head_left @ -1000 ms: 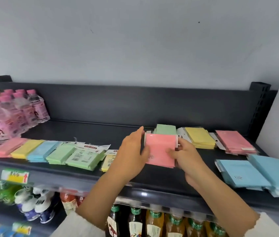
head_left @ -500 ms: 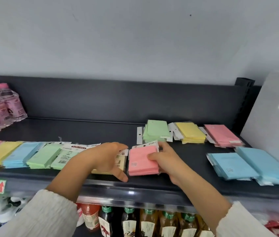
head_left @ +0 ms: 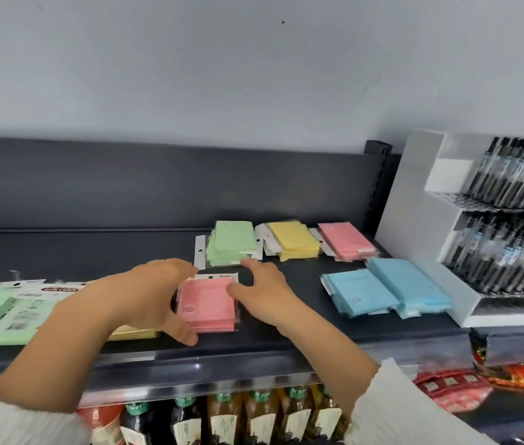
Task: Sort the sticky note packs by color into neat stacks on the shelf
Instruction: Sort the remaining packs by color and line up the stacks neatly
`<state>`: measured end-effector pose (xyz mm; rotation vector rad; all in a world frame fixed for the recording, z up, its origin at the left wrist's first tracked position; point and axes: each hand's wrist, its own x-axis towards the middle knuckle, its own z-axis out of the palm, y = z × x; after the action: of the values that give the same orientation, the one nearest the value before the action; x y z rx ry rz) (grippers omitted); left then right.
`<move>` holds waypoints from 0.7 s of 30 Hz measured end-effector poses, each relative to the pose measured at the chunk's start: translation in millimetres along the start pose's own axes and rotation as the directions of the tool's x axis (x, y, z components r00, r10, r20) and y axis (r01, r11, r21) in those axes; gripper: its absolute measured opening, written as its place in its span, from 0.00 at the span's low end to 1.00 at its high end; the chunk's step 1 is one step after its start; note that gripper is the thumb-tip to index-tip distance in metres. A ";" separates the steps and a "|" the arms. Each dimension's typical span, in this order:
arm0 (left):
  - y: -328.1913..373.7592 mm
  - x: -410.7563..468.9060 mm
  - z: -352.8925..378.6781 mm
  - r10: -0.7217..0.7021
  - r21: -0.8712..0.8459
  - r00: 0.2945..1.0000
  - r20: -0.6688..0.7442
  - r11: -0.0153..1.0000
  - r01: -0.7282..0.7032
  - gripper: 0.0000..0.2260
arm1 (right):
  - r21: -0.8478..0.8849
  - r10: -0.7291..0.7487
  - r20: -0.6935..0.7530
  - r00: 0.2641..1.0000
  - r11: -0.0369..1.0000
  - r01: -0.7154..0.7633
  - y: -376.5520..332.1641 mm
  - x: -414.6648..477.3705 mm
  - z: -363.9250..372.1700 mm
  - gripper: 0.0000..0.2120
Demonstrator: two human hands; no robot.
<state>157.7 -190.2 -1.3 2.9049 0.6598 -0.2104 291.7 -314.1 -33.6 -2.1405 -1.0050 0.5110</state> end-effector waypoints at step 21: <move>181.1 110.8 49.2 0.075 -0.380 0.995 -0.059 0.920 -0.092 0.34 | -0.336 0.077 -0.237 0.968 0.929 -0.156 103.5 -46.8 -131.6 0.24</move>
<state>331.0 -314.4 -46.7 2.5579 0.5133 -0.0038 393.9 -453.8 -19.1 -2.5231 -0.8984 0.1453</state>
